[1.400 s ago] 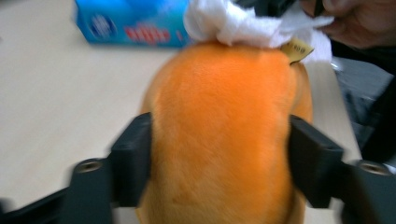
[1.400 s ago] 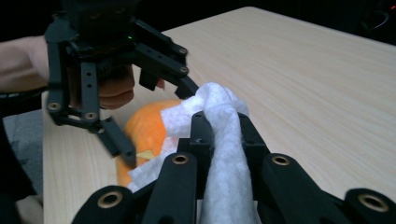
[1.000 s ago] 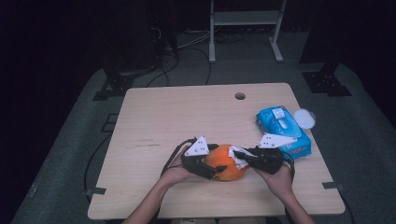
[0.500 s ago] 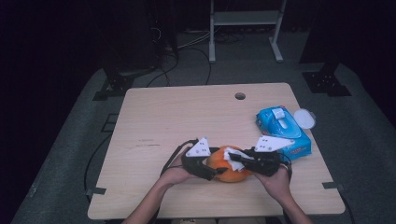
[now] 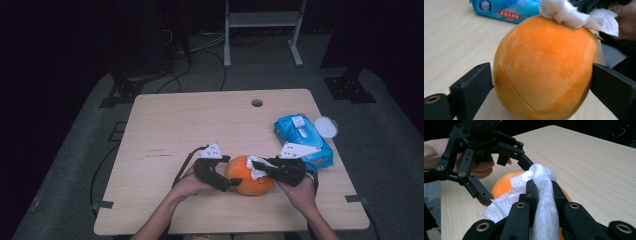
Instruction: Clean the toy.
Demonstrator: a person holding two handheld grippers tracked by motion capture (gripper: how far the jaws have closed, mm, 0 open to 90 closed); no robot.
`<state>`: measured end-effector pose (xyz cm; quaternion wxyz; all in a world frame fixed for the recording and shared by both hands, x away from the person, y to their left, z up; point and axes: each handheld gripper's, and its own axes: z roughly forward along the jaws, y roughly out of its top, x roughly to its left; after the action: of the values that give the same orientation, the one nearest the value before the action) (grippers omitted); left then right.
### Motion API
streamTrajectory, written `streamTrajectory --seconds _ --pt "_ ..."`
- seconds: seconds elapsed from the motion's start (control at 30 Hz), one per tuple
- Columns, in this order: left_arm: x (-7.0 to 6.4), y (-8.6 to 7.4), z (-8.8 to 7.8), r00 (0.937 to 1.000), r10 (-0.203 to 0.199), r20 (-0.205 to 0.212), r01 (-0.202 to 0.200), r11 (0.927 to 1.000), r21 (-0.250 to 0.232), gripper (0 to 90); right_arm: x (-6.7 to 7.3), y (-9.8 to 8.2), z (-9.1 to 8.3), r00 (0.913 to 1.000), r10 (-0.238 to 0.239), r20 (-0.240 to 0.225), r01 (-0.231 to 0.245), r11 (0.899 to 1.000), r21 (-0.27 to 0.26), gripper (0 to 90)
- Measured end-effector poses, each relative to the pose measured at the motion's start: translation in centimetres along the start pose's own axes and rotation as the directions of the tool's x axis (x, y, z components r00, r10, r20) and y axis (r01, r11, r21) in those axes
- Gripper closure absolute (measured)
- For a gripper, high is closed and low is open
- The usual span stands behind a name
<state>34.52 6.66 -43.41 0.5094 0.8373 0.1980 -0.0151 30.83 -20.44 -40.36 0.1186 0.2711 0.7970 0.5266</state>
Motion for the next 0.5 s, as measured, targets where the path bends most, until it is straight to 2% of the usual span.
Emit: streamTrajectory --seconds 0.03,0.13,0.23,0.33,0.4,0.47,0.5 --pt "0.0 -0.1 0.0 0.9999 -0.001 0.012 0.001 1.0000 0.001 10.4 0.0 0.0 0.0 1.0000 -0.001 -0.001 0.001 1.000 -0.001 79.6" --pt "-0.3 0.1 -0.2 0.9998 0.020 0.006 -0.020 0.9998 0.006 21.7 0.1 0.1 0.0 1.0000 -0.002 -0.003 0.002 1.000 0.004 79.5" --pt "-0.9 0.4 -0.3 0.9981 0.060 -0.012 -0.060 0.9982 0.008 26.2 0.9 0.6 -0.1 0.9991 -0.041 0.008 0.041 0.999 -0.010 79.5" --pt "-2.3 1.1 -0.1 0.9903 0.131 -0.046 -0.130 0.9911 0.028 26.6 2.7 1.4 0.3 0.9939 -0.110 -0.005 0.110 0.994 -0.009 79.6" --pt "-3.1 1.4 0.1 0.9829 0.173 -0.063 -0.171 0.9842 0.046 26.6 3.9 1.7 1.0 0.9886 -0.150 -0.018 0.150 0.989 0.003 79.6" --pt "-3.7 1.5 0.3 0.9739 0.214 -0.076 -0.209 0.9756 0.068 26.7 4.6 1.7 1.7 0.9841 -0.175 -0.031 0.175 0.984 0.018 79.6" --pt "-3.8 1.5 0.3 0.9717 0.222 -0.081 -0.217 0.9736 0.072 26.7 4.8 1.7 1.9 0.9821 -0.187 -0.025 0.187 0.982 0.023 79.6"
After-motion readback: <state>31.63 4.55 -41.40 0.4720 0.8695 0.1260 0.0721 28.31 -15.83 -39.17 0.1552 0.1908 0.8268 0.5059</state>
